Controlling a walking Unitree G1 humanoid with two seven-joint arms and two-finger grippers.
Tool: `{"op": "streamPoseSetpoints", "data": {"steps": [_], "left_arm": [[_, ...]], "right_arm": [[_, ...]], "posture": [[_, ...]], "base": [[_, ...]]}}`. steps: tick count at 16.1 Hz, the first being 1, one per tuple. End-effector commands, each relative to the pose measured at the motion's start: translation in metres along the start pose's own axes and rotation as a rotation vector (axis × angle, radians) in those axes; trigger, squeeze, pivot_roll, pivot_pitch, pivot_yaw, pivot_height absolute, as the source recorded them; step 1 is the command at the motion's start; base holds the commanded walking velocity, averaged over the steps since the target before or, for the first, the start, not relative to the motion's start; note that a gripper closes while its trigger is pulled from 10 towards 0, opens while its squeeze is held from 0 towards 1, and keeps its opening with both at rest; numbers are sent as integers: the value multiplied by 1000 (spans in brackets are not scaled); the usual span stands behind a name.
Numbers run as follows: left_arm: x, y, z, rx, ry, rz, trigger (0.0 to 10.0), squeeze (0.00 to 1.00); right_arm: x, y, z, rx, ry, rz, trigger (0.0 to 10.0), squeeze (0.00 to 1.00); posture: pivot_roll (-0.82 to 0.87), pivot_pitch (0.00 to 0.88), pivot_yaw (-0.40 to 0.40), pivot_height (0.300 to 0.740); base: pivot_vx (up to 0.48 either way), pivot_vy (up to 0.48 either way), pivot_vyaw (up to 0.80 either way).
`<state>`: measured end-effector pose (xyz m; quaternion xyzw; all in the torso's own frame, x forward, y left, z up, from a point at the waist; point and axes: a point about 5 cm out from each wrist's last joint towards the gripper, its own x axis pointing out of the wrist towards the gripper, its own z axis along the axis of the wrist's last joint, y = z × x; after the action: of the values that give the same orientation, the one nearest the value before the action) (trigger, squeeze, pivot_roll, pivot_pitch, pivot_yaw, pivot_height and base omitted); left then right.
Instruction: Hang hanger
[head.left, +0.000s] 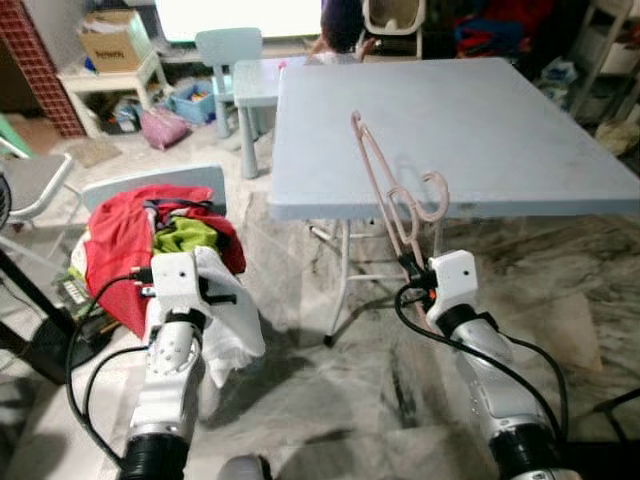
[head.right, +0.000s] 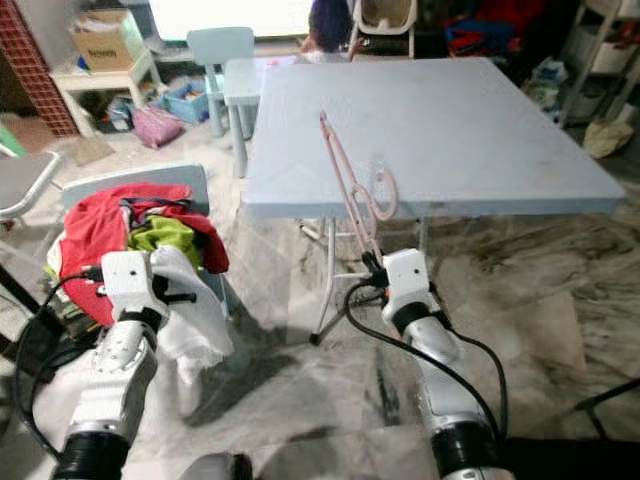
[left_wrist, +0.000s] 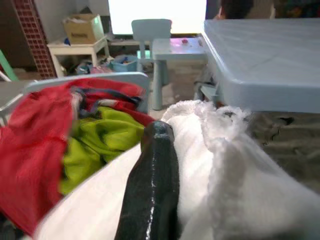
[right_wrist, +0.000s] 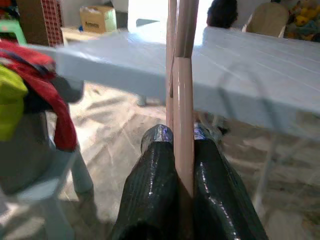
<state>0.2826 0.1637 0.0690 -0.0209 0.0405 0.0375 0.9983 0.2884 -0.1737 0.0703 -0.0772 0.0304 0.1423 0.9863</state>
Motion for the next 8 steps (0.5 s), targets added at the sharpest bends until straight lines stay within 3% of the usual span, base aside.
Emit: {"op": "streamPoseSetpoints", "data": {"steps": [1, 5, 8], "left_arm": [[4, -3, 11, 10, -42, -22, 10000, 0], [5, -5, 11, 9, -43, -27, 10000, 0], [4, -4, 16, -1, -68, -10, 10000, 0]], "right_arm": [[1, -5, 4, -2, -19, -28, 10000, 0], [-3, -5, 1, -8, -12, -40, 10000, 0], [-5, -6, -2, -10, -6, -49, 10000, 0]], "posture": [[-50, 0, 50, 740], [-56, 0, 47, 740], [-52, 0, 44, 740]], "base": [[0, -405, 0], [0, -374, 0], [0, 0, 0]]}}
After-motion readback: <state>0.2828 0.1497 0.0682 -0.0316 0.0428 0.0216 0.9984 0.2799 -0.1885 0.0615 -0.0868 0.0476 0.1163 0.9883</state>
